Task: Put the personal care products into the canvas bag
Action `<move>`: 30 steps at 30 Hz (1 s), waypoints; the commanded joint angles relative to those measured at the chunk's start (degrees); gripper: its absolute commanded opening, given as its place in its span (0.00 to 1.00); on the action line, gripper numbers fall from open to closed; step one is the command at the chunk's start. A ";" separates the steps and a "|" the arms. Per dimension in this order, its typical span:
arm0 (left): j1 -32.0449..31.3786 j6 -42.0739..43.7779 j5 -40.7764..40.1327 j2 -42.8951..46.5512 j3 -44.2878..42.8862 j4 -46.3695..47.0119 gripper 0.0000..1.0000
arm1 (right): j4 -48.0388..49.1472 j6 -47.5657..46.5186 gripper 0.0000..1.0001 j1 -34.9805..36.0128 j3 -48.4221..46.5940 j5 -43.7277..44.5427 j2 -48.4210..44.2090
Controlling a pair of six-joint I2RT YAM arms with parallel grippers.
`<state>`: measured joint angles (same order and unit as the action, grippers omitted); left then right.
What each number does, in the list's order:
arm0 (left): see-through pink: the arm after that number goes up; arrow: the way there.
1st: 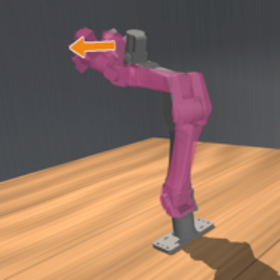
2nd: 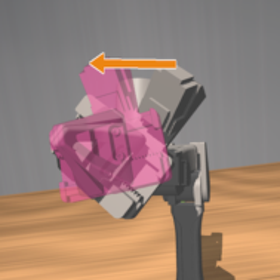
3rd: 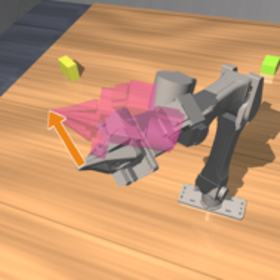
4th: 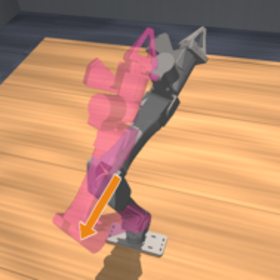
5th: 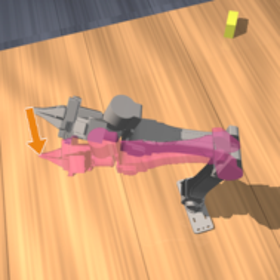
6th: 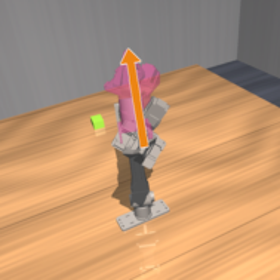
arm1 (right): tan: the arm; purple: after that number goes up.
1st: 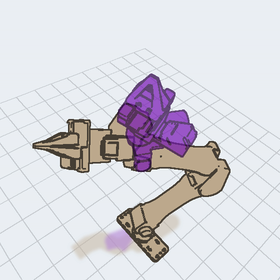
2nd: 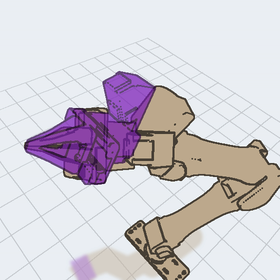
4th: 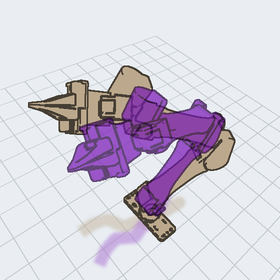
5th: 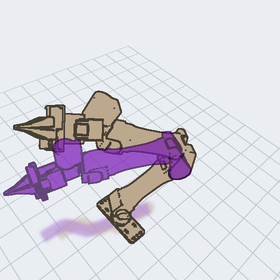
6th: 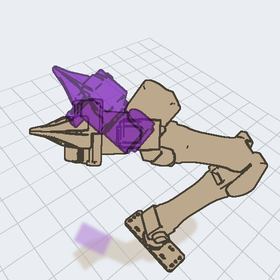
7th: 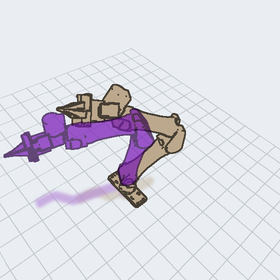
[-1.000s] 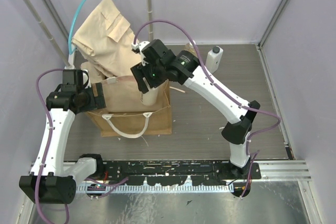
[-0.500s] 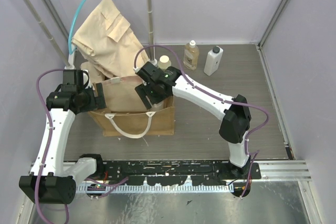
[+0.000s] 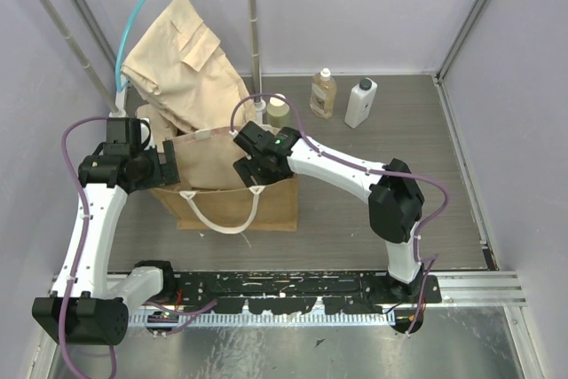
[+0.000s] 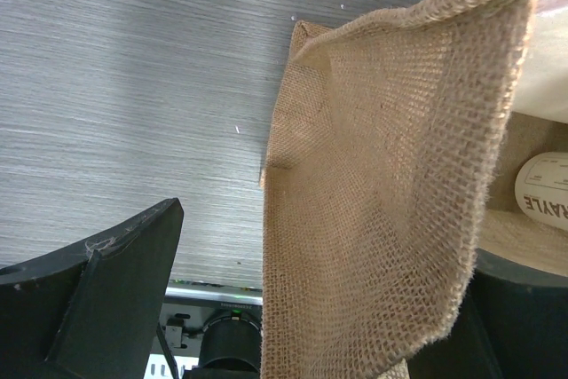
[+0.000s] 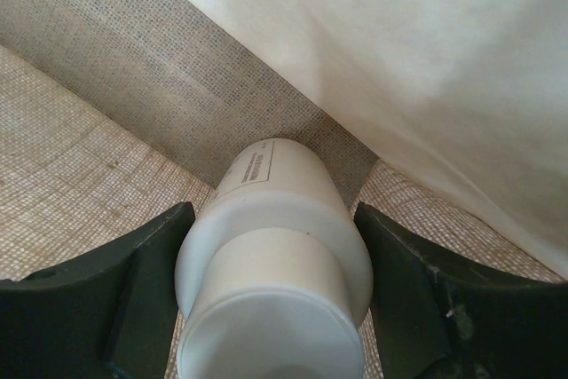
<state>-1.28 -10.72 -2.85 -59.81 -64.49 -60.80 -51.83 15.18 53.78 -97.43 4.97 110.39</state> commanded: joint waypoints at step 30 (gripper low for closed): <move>0.04 0.21 0.42 0.51 0.11 -1.11 0.98 | -3.67 -3.51 1.00 1.68 -17.88 1.79 -7.08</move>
<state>-1.28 -10.72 -2.85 -59.81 -64.49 -60.93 -54.13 13.26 55.31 -108.99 5.15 109.82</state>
